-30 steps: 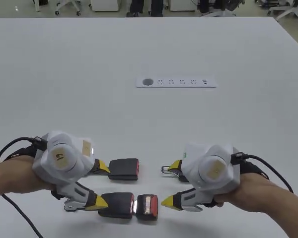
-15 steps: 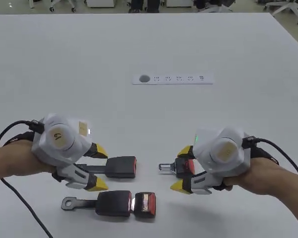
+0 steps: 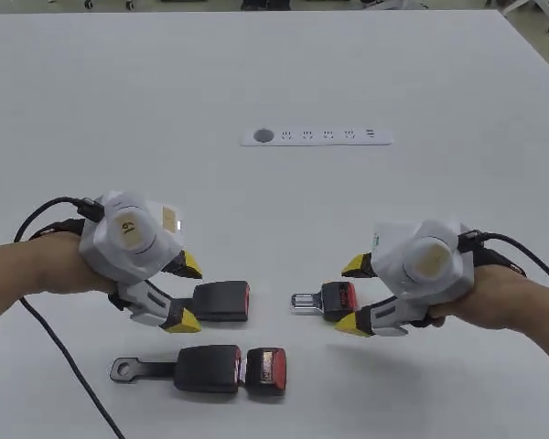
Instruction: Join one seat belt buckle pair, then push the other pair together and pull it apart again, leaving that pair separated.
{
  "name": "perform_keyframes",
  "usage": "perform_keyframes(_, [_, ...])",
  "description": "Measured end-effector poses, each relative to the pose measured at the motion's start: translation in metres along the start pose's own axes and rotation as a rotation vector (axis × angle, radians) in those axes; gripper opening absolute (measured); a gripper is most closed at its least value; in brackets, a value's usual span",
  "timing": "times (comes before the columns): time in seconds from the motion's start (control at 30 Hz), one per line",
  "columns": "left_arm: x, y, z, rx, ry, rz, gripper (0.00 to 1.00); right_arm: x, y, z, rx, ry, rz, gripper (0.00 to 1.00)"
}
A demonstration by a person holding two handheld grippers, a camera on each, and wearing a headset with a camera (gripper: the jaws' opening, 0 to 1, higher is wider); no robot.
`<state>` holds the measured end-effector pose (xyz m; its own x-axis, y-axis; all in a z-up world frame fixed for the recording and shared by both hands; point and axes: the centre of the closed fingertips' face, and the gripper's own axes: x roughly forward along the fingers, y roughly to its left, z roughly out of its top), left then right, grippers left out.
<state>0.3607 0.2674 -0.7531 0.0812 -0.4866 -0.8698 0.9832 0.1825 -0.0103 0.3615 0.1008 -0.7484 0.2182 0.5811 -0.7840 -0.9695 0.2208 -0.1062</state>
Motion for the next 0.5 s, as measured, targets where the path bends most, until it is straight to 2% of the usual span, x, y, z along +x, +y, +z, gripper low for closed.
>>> perform_keyframes(0.3, [0.012, 0.005, -0.003, 0.015, 0.051, -0.049, 0.4, 0.008, -0.004, -0.019, -0.04, 0.036, 0.04, 0.35])
perform_keyframes(0.5, [0.017, 0.007, -0.004, 0.039, 0.087, -0.078, 0.37, 0.011, -0.007, -0.02, -0.047, 0.042, 0.058, 0.33])
